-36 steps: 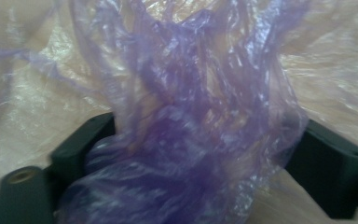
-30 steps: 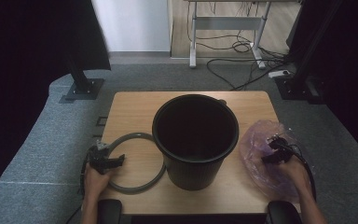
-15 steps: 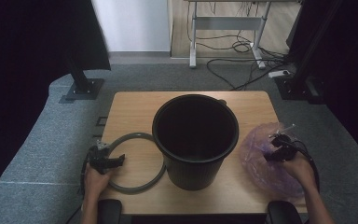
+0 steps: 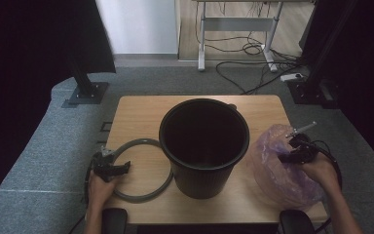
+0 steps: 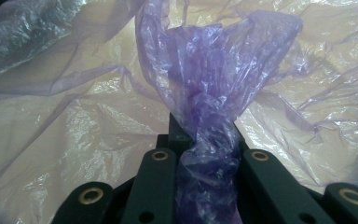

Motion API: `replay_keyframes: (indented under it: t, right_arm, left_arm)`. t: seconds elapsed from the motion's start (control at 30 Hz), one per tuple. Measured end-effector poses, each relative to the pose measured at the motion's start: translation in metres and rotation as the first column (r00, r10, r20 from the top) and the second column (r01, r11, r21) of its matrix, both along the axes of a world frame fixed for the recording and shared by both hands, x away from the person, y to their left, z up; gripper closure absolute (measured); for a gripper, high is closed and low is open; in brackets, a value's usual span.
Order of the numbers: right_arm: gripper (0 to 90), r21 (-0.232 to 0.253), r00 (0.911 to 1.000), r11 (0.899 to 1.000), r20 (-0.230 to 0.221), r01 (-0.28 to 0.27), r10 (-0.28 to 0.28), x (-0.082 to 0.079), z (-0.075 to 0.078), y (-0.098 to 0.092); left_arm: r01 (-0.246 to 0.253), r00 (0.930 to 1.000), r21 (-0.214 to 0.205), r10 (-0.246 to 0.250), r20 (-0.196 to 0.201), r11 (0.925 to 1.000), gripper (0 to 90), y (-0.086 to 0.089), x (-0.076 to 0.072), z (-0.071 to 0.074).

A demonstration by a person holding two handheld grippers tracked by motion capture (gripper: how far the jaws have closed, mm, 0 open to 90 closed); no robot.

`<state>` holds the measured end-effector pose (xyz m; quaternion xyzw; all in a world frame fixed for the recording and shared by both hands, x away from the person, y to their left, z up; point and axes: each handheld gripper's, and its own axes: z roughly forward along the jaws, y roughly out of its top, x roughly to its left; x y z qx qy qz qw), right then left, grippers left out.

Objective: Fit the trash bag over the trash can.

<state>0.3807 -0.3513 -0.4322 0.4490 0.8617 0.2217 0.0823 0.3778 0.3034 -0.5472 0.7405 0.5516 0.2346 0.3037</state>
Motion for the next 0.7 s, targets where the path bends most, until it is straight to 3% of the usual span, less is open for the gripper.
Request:
replay_keyframes:
  t: [0.33,0.7]
  right_arm:
    - [79.9,0.031,0.9993,0.999,0.026,-0.029,0.029,-0.003,0.031,0.003]
    - [79.8,0.027,0.9963,0.997,0.052,-0.07,0.068,-0.008,0.068,0.006]
  left_arm:
    - [-0.001,1.0,0.0,0.001,0.0,1.0,8.8,0.0,0.0,0.0]
    - [-0.004,1.0,0.0,0.004,0.001,1.0,8.8,0.0,0.0,0.0]
